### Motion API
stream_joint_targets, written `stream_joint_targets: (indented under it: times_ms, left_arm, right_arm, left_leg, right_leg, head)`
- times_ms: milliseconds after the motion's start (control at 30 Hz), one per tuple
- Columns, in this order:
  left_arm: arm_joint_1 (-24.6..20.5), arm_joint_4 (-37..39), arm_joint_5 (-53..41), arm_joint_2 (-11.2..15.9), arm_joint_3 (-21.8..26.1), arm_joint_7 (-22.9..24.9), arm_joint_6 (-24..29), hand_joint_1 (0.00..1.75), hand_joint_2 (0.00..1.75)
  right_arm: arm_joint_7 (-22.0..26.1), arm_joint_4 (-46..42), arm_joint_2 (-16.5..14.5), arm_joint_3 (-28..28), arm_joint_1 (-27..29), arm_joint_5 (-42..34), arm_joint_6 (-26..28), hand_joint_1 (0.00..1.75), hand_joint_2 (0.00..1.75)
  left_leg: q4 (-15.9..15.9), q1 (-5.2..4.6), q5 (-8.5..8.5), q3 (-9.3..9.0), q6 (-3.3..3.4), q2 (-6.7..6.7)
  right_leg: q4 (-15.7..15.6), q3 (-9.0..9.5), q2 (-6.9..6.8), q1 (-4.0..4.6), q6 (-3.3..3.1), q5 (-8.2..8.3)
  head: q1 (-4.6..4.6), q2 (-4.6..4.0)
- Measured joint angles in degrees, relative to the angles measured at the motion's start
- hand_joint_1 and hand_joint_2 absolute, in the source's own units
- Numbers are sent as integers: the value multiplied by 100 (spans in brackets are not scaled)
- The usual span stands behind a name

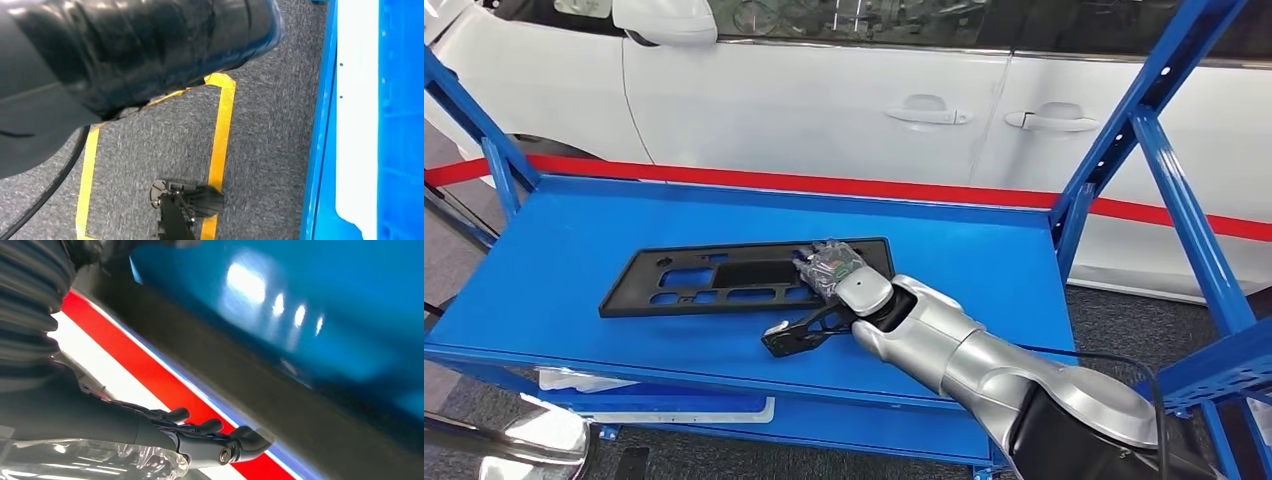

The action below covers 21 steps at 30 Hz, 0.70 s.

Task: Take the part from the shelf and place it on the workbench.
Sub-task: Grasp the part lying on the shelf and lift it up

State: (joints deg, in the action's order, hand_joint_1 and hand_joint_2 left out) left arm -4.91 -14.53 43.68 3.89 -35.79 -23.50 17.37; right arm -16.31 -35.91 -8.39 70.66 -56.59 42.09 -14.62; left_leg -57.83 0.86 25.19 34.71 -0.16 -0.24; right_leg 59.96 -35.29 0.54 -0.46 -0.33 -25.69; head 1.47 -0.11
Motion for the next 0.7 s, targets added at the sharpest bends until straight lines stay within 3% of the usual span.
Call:
stream_joint_targets:
  times_ms: [67, 133, 267, 300, 333, 400, 467, 500, 600, 667, 700]
  left_arm:
    - [0, 0, 2, -2, 0, -14, -9, 0, 0]
    - [2, 0, 9, -10, -1, -51, -51, 0, 0]
    - [12, 0, 25, -8, -2, -300, -201, 0, 0]
    - [20, 0, 25, -6, -2, -373, -229, 0, 44]
    - [26, 0, 24, -6, -2, -438, -260, 0, 87]
    - [25, 0, 28, -3, -2, -535, -345, 0, 175]
    - [16, 0, 37, 8, -2, -584, -469, 0, 175]
    - [15, 0, 41, 14, -2, -595, -546, 0, 175]
    - [21, 0, 52, 33, -2, -610, -748, 0, 175]
    - [14, 0, 51, 36, -2, -620, -804, 0, 175]
    - [11, 0, 49, 35, -2, -623, -813, 0, 175]
  right_arm:
    - [0, 16, 3, -1, 3, 7, 8, 172, 175]
    - [0, 27, 3, -3, -5, 10, 24, 175, 175]
    - [0, 34, 0, -8, -3, 42, 101, 175, 175]
    - [0, 36, 2, -12, 1, 62, 115, 175, 175]
    - [0, 37, 3, -19, 2, 81, 125, 175, 175]
    - [0, 35, 6, -48, -8, 108, 142, 175, 175]
    - [1, 31, 9, -79, -33, 120, 154, 175, 175]
    - [1, 28, 11, -91, -46, 123, 161, 175, 175]
    - [2, 16, 19, -128, -63, 146, 202, 175, 175]
    - [5, -10, 22, -168, -69, 177, 247, 175, 175]
    - [10, -31, 24, -186, -68, 193, 280, 175, 175]
  left_leg:
    - [13, 7, -9, 6, -59, -1]
    - [-119, 26, 94, 61, -115, 5]
    - [-1376, 34, 692, 625, -179, 9]
    - [-1531, 34, 707, 697, -180, 9]
    - [-1477, 34, 621, 668, -173, 9]
    - [-821, 30, 265, 332, -131, 9]
    - [-152, 3, 63, -14, -79, 8]
    - [0, -13, 49, -91, -57, 7]
    - [82, -18, 31, -123, 17, 13]
    - [149, 13, -17, -151, 83, 30]
    - [165, 22, -29, -156, 103, 38]
  right_leg:
    - [-28, 8, 5, 12, -77, 20]
    - [-66, 23, 2, 0, -153, 52]
    - [-88, 30, -9, -2, -223, 70]
    - [-87, 30, -9, 2, -224, 69]
    - [-86, 33, -9, 3, -224, 69]
    - [-86, 45, -7, 4, -221, 69]
    - [-79, 44, -1, 23, -188, 66]
    - [-79, 40, 3, 28, -160, 68]
    - [-87, 40, 10, 27, -60, 70]
    - [176, -78, 3, 33, -8, -119]
    - [485, -220, -3, 28, 7, -297]
  head:
    - [1, 0]
    - [11, 0]
    - [34, 0]
    - [34, 0]
    - [35, 0]
    - [35, 0]
    - [31, 0]
    - [30, 0]
    - [28, 0]
    - [13, 0]
    - [6, 0]
